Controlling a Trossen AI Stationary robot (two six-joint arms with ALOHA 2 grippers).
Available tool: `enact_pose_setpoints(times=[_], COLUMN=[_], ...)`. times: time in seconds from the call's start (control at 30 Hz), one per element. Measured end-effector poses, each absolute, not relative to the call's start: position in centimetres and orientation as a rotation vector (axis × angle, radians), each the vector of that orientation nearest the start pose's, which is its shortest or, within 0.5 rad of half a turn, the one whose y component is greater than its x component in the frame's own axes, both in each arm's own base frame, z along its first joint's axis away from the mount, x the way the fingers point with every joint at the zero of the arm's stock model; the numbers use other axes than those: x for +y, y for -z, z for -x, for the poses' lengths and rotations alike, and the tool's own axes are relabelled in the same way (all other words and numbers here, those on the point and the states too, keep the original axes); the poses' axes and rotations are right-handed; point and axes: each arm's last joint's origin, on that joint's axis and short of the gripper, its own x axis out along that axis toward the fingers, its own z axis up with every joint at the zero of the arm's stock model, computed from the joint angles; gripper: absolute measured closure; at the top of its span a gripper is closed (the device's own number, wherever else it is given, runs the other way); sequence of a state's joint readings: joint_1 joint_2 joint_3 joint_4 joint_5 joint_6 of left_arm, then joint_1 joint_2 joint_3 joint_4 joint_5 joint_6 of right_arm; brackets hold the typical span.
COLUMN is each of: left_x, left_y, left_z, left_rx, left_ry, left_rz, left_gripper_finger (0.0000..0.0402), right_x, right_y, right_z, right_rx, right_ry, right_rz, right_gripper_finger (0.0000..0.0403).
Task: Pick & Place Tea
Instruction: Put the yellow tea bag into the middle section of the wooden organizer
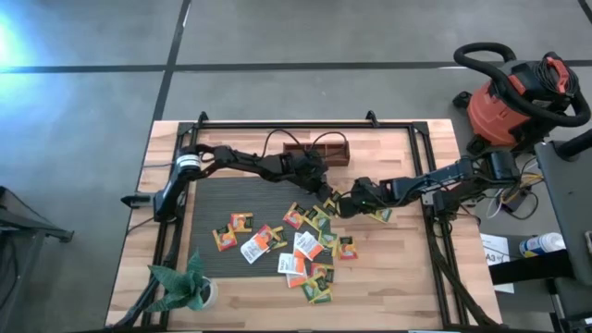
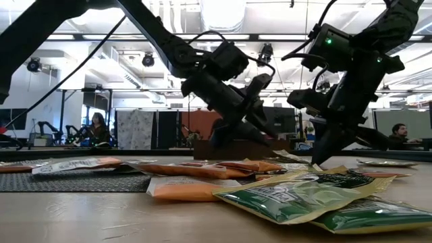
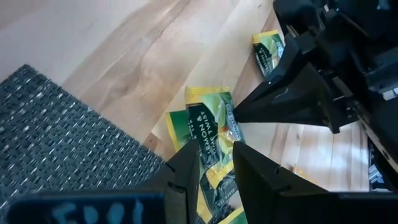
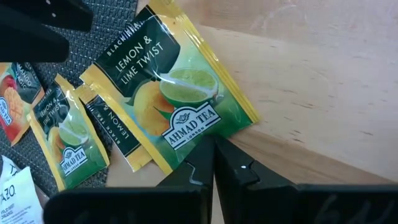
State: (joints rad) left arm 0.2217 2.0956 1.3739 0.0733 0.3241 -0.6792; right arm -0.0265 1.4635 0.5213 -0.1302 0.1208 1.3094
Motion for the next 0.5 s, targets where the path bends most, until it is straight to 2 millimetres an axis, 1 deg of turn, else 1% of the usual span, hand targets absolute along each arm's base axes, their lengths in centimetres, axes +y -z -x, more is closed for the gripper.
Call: enact_pose_setpoints(times=[0.37,0.5], left_x=[9.11,8.85], left_y=[-15.78,-15.78], left_z=[-44.34,-44.41], left_rx=[0.612,0.611], left_ry=[-0.174,-0.171], left_rz=[0.774,0.771], left_gripper_finger=[0.031,0.031], right_x=[-0.97,-0.99], right_y=[-11.83,-11.87], right_z=[-23.04,-23.11], right_rx=[0.81,0.801], right_ry=[0.807,0.802], right_rz=[-1.12,-1.12], right_gripper_finger=[0.0394,0.0394])
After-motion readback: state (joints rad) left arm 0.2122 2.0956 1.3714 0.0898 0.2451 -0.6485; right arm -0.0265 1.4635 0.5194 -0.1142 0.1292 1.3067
